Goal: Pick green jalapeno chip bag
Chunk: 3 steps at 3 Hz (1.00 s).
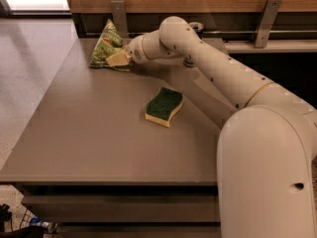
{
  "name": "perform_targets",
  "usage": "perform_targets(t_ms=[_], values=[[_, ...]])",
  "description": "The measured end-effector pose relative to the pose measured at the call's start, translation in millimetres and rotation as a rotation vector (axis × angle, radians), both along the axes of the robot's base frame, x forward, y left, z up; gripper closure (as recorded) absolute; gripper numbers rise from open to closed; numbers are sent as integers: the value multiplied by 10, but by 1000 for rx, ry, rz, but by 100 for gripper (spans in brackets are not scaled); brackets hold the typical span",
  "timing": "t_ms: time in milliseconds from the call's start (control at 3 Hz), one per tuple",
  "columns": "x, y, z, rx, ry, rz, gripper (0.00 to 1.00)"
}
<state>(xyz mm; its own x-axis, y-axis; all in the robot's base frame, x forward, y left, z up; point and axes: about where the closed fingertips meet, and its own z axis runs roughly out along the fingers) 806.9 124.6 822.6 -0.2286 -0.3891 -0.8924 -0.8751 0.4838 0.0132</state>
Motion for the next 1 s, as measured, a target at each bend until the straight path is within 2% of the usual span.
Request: perform_targets(t_ms=[1000], values=[[-1,0,10,0,0,0,100]])
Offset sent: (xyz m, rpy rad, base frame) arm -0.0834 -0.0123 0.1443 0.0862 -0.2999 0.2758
